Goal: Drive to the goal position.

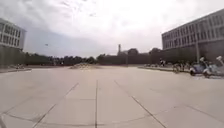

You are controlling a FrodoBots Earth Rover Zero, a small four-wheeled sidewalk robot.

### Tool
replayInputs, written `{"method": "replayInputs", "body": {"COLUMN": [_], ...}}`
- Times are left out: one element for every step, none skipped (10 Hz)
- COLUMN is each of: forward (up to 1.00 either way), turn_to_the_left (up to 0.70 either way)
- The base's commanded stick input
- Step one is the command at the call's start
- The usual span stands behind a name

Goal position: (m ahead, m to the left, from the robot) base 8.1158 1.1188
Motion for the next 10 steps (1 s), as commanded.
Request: {"method": "replayInputs", "body": {"forward": [0.7,0.7,0.7,0.7,0.7,0.7,0.7,0.7,0.7,0.7], "turn_to_the_left": [0.03,0.11,0.15,0.17,0.11,0.0,0.0,0.0,0.0,0.0]}}
